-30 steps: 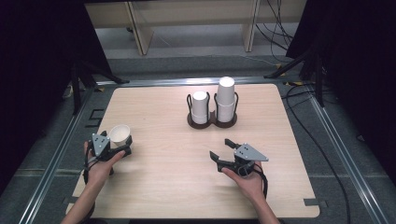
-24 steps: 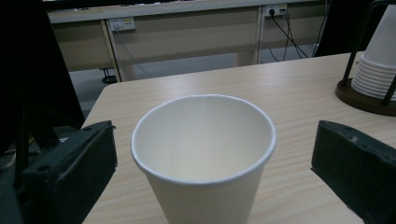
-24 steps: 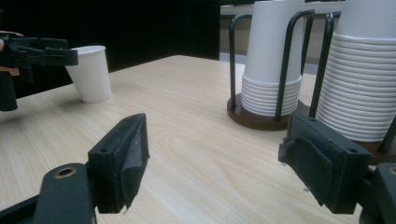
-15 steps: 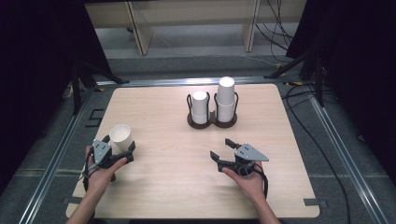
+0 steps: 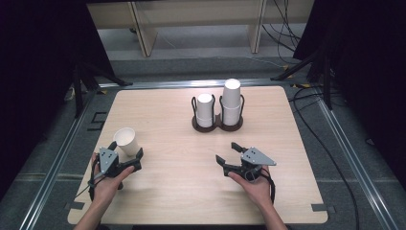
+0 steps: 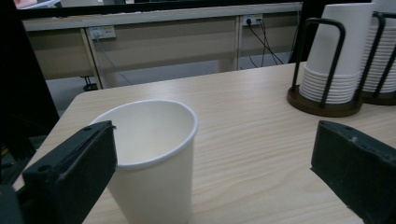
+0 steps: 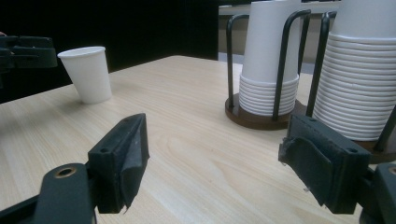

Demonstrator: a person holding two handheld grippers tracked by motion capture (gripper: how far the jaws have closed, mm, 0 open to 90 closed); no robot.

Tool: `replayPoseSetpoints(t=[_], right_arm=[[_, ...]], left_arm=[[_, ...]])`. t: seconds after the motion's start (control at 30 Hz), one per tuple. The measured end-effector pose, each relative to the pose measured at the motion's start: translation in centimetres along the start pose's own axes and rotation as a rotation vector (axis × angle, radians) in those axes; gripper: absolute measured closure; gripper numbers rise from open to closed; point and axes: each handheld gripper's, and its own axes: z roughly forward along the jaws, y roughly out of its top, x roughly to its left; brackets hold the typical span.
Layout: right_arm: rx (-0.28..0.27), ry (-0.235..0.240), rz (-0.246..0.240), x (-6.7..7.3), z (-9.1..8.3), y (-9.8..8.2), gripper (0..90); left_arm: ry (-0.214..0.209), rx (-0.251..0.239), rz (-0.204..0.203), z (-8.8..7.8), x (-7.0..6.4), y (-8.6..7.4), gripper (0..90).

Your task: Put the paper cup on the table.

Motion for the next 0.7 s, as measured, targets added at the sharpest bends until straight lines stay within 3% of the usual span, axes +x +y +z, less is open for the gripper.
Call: replayPoseSetpoints(t=[0.03, 0.17, 0.23, 0.43, 0.5, 0.57, 0.7], right_arm=[[0.003, 0.009, 0.031, 0.1, 0.0, -0.1, 22.7], [0.011, 0.0, 0.01, 0.1, -0.1, 0.0, 22.7], [0.003, -0.004, 0.001, 0.0, -0.1, 0.0, 22.7], [-0.004, -0.01, -0.008, -0.1, -0.1, 0.0, 22.7], [0.005, -0.002, 0.026, 0.1, -0.1, 0.0, 22.7], [0.005, -0.002, 0.027, 0.0, -0.1, -0.1, 22.7], [-0.004, -0.005, 0.028, 0.0, -0.1, -0.1, 22.8]], left_arm=[[-0.008, -0.01, -0.007, 0.0, -0.3, 0.0, 0.0], [-0.054, 0.001, 0.028, -0.3, -1.3, 0.2, 0.5], [-0.081, -0.009, 0.011, -0.2, -2.0, 0.1, 1.8], [-0.164, 0.028, 0.044, 0.1, -3.9, -0.4, 8.1], [-0.189, 0.033, 0.052, 0.2, -4.4, -0.5, 11.2], [-0.236, 0.037, 0.067, 0.5, -5.1, -0.7, 15.0], [-0.289, 0.035, 0.081, 1.0, -6.3, -0.9, 17.7]])
